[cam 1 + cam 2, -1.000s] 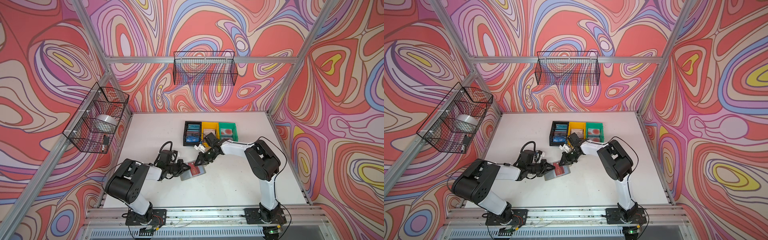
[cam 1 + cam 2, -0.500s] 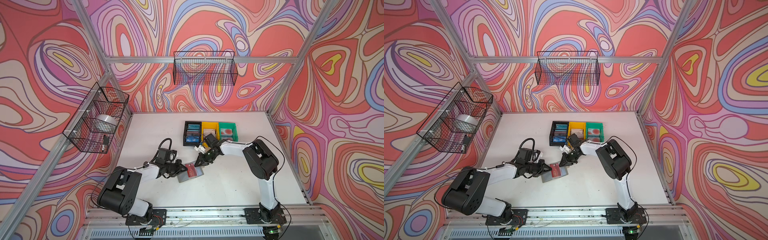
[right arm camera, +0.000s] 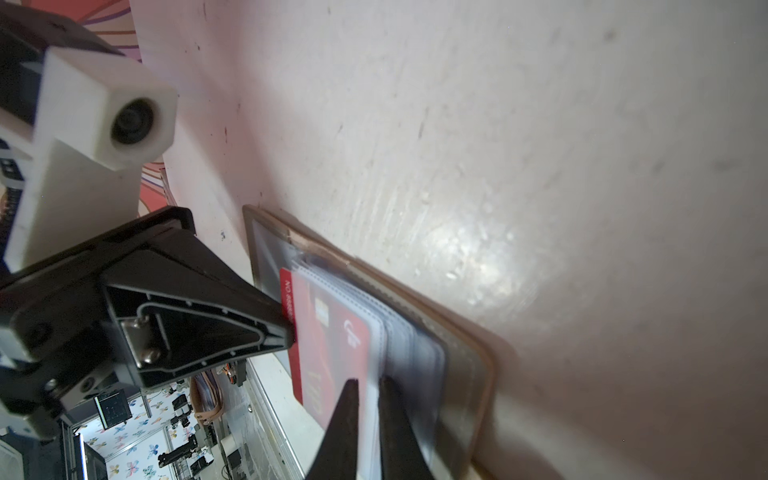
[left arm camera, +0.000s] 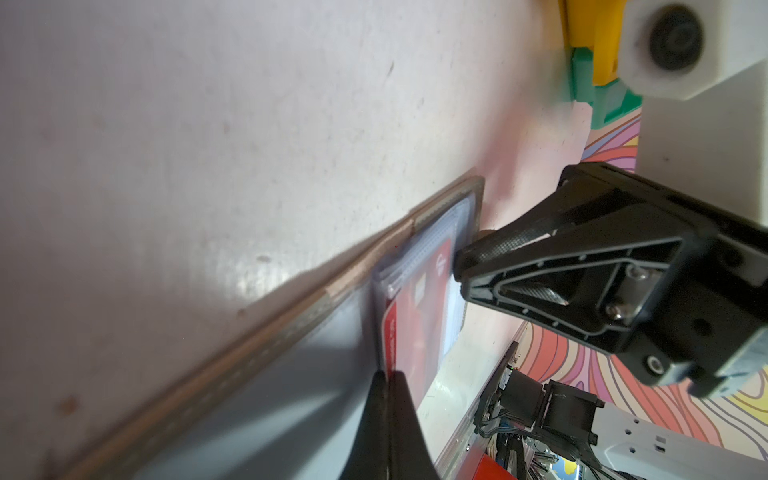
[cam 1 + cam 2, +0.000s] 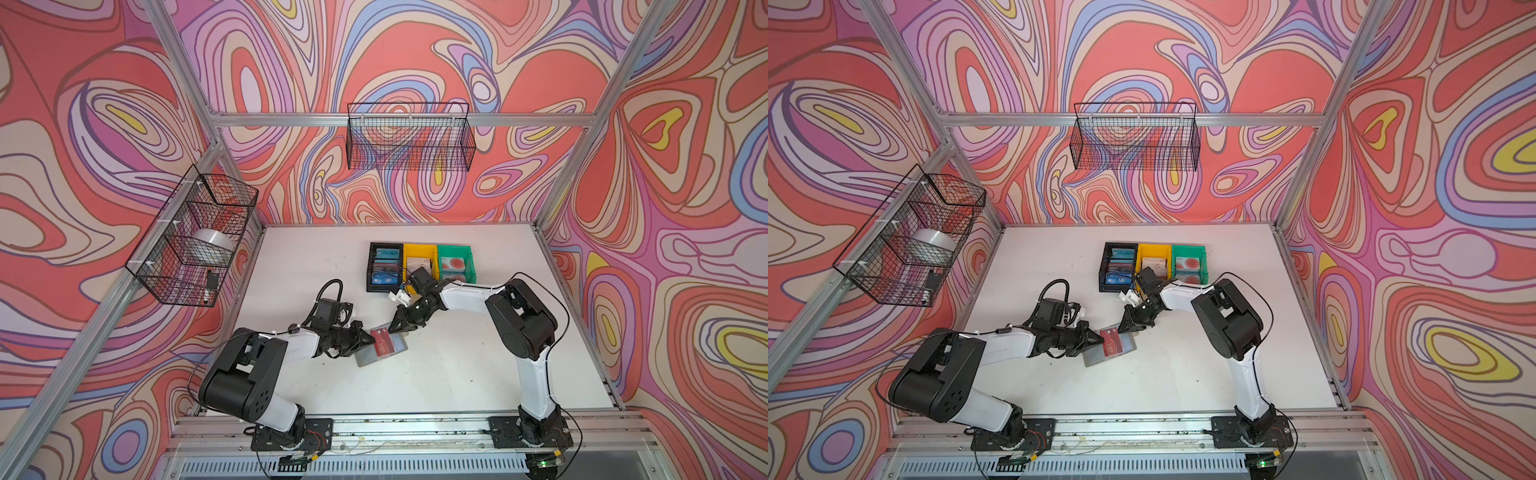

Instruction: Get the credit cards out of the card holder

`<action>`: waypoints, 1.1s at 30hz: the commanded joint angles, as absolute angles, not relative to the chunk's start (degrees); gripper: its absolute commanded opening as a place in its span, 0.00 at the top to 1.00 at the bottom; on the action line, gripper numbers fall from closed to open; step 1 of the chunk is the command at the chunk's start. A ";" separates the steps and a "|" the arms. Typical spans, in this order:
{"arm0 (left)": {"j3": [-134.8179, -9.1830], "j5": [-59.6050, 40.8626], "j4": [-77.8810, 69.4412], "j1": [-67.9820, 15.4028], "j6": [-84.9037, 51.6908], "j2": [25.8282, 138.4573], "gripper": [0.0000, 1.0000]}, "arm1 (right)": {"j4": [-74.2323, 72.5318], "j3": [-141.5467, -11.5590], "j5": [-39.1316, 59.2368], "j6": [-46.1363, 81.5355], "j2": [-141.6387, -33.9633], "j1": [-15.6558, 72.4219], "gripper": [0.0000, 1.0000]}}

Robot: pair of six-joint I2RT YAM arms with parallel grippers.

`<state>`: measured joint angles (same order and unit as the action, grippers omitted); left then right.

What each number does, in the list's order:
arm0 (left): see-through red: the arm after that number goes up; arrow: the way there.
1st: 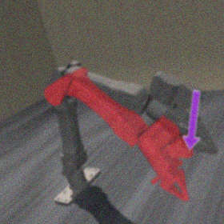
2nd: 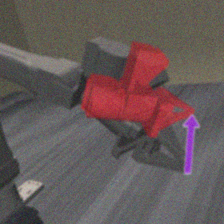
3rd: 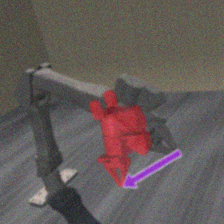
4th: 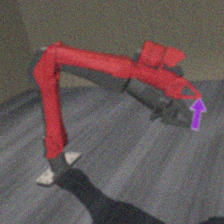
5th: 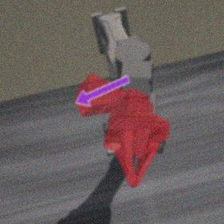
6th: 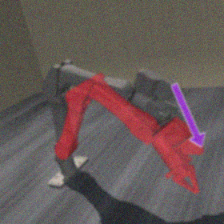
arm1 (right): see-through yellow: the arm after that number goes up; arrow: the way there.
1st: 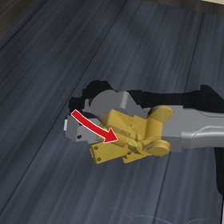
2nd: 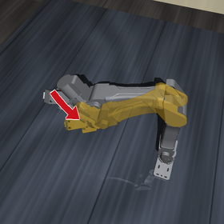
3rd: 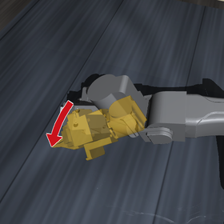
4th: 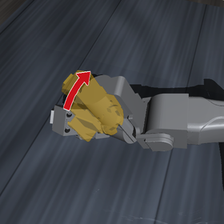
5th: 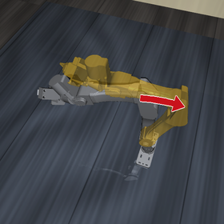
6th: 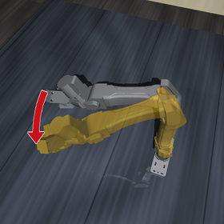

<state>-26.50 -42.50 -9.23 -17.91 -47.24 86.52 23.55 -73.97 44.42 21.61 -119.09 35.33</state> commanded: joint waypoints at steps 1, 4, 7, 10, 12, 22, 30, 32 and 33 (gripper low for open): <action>-23.94 -40.60 -5.30 -17.91 -48.47 85.73 1.00 | 22.76 -73.40 44.48 22.37 -119.85 35.42 0.86; -23.21 -40.18 -4.89 -17.81 -49.16 84.61 1.00 | 23.12 -73.74 44.47 22.41 -120.17 35.39 0.86; -22.42 -39.23 -4.12 -17.78 -50.44 83.45 1.00 | 23.12 -73.83 44.39 23.01 -120.15 35.42 0.86; -21.14 -38.90 -4.70 -17.76 -52.25 81.91 1.00 | 22.42 -73.52 44.49 24.43 -120.14 35.41 0.86; -20.98 -37.88 -3.66 -17.80 -52.56 80.84 1.00 | 21.85 -73.35 44.48 25.63 -120.21 35.33 0.87; -24.95 -37.26 2.64 -17.49 -51.02 81.08 1.00 | 22.09 -73.48 46.33 24.42 -120.86 35.25 0.89; -24.90 -37.97 -0.20 -17.45 -51.84 83.87 1.00 | 25.68 -75.30 48.99 19.84 -120.12 35.93 0.89; -25.01 -38.14 -0.83 -17.53 -51.97 84.59 1.00 | 25.74 -75.29 48.92 19.78 -120.85 36.12 0.89; -25.33 -38.27 -0.86 -17.54 -51.95 84.96 1.00 | 25.67 -75.24 48.87 19.88 -121.14 36.12 0.89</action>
<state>-25.21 -41.04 -3.60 -17.67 -51.24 82.67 24.43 -74.15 47.88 21.69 -119.92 35.59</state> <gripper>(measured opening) 0.047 0.113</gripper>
